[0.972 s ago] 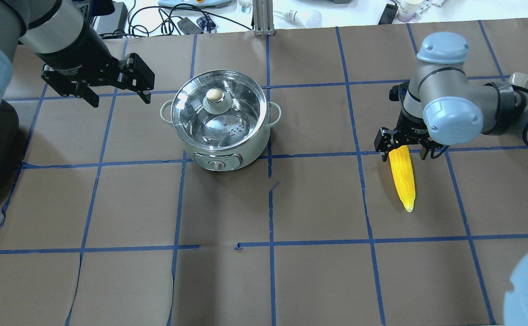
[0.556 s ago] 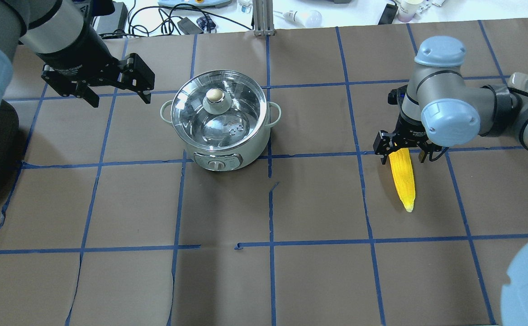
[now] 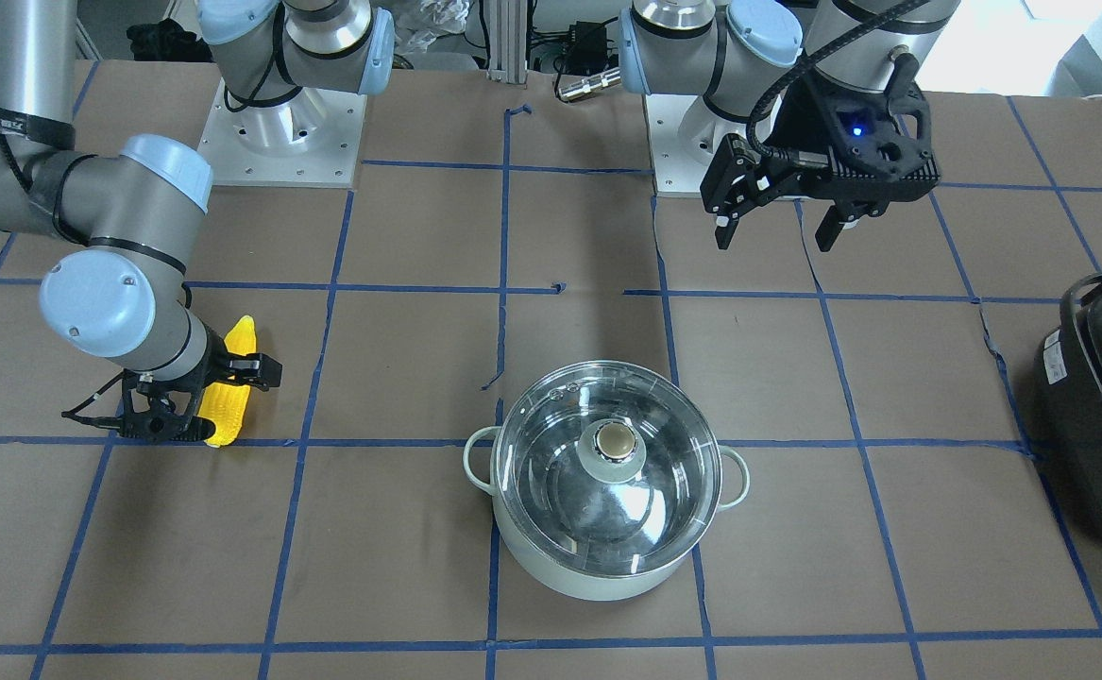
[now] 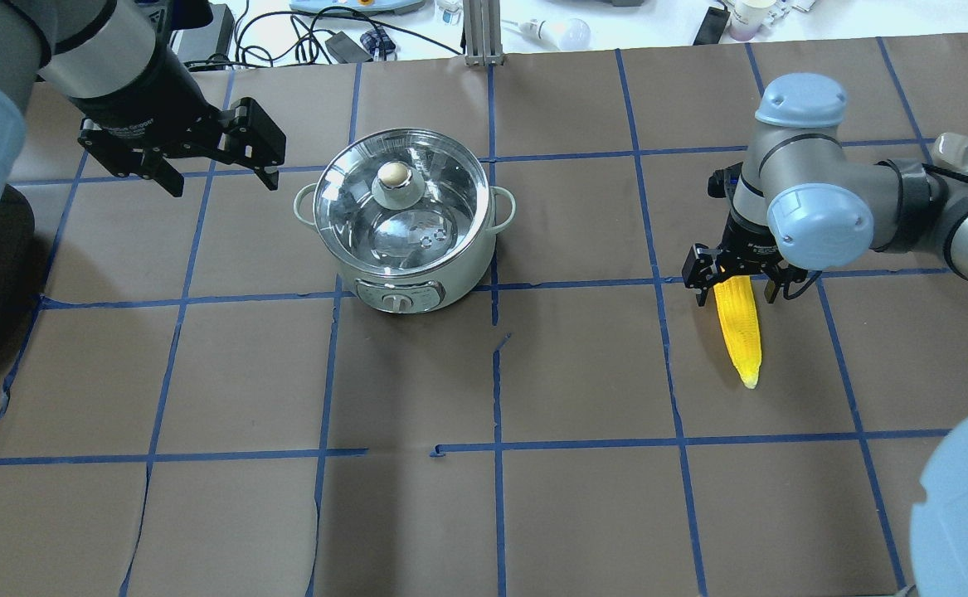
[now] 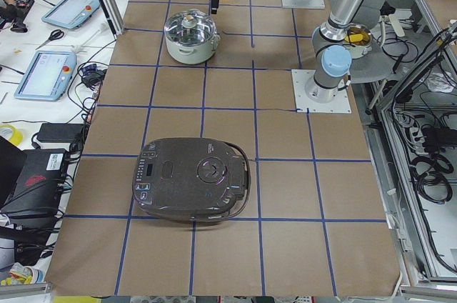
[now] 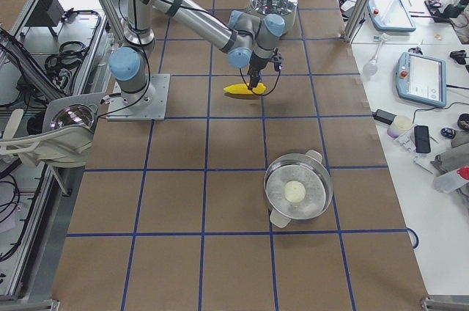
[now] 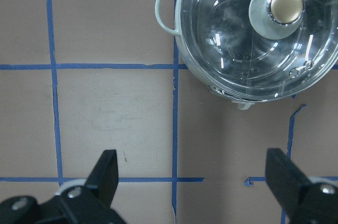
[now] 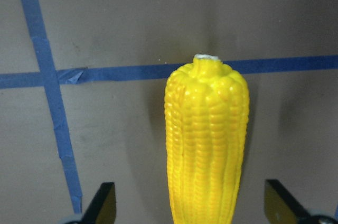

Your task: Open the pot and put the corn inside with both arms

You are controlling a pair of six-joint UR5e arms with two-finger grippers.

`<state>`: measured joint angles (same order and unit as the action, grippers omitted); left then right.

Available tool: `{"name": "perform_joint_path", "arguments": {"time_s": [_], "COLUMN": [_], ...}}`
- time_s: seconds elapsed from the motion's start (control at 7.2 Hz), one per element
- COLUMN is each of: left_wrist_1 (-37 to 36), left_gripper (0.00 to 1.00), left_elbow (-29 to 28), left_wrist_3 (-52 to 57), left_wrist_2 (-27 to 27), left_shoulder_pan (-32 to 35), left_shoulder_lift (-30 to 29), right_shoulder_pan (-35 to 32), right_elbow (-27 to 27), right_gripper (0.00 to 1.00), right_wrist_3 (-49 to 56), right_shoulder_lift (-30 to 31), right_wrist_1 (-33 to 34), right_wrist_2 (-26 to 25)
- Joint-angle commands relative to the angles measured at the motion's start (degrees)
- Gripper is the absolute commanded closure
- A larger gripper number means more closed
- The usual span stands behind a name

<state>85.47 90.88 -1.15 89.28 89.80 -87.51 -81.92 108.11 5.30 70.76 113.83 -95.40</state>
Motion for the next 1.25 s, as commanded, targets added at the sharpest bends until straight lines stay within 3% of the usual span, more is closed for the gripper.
{"name": "perform_joint_path", "arguments": {"time_s": [0.0,0.28,0.56,0.69,0.83,0.97,1.11], "left_wrist_1": [-0.04,0.05,0.05,0.05,0.05,0.05,0.05], "left_gripper": [0.0,0.0,0.0,0.0,0.0,0.0,0.0], "left_elbow": [0.0,0.0,0.0,0.0,0.0,0.0,0.0], "left_wrist_3": [0.01,0.1,0.1,0.1,0.1,0.1,0.1], "left_wrist_2": [-0.07,-0.07,-0.07,-0.07,-0.07,-0.07,0.02], "left_shoulder_pan": [-0.15,-0.15,-0.15,-0.15,-0.15,-0.15,-0.15], "left_shoulder_lift": [-0.03,-0.03,-0.03,-0.03,0.06,-0.02,-0.03], "right_shoulder_pan": [0.09,0.27,0.27,0.27,0.27,0.27,0.27], "right_elbow": [0.09,1.22,2.28,2.28,1.94,1.58,0.97], "right_gripper": [0.0,0.0,0.0,0.12,0.5,0.8,1.0], "right_wrist_3": [0.15,-0.2,-0.29,-0.38,-0.55,-0.73,-0.73], "right_shoulder_lift": [-1.41,-2.29,-4.13,-4.14,-4.14,-4.05,-3.97], "right_wrist_1": [1.38,2.0,6.82,7.19,7.19,7.19,7.11], "right_wrist_2": [-4.14,-4.88,-4.44,-3.4,-1.65,-1.19,-1.19]}}
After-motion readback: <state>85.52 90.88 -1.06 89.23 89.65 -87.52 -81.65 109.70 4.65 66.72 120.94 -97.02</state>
